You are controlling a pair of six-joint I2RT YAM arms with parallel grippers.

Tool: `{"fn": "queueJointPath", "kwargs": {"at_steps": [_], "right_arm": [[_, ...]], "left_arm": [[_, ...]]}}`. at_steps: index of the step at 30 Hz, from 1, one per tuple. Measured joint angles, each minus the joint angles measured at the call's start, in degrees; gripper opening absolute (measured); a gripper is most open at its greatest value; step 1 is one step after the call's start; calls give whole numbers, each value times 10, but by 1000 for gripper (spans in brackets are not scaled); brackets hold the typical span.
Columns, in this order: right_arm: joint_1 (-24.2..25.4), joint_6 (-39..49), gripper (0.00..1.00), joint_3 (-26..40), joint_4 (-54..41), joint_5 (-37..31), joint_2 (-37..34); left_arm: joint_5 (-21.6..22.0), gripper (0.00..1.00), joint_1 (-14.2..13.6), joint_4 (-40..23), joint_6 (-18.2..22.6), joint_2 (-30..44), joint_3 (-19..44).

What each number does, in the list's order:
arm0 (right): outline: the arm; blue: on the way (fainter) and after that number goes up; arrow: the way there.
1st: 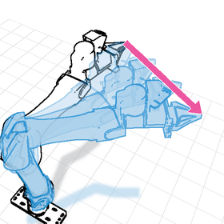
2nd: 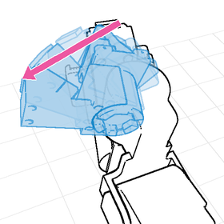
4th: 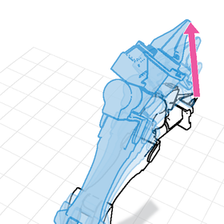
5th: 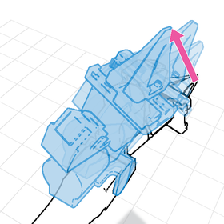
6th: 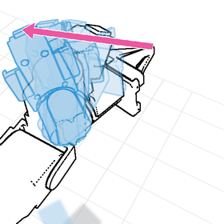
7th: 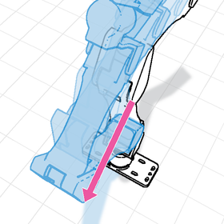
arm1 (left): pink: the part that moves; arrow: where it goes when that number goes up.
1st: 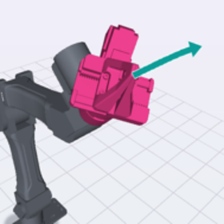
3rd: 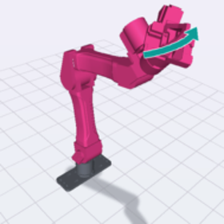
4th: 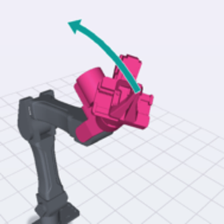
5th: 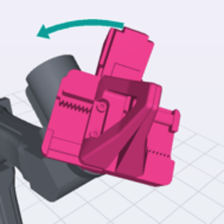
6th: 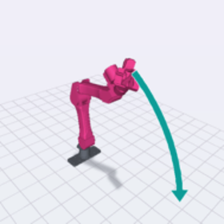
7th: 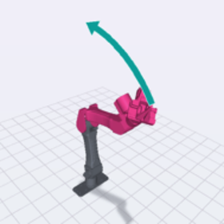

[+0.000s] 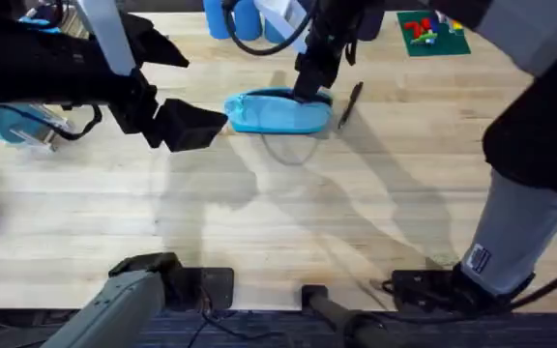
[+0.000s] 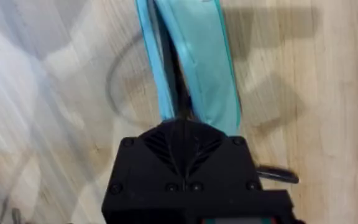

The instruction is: Unzip the bag, pick up the pens from the table one at a time and place them inside, then zip the bag closed.

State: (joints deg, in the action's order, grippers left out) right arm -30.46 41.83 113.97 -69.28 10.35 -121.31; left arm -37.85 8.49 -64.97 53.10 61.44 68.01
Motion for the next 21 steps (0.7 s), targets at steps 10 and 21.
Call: {"fn": "queueJointPath", "kwargs": {"at_steps": [10, 21], "right_arm": [[0, 0, 30, 0, 10, 4, -36], [0, 0, 470, 0, 18, 4, -43]], "left_arm": [[0, 993, 0, 0, 0, 0, 0], [0, 993, 0, 0, 0, 0, 0]]}}
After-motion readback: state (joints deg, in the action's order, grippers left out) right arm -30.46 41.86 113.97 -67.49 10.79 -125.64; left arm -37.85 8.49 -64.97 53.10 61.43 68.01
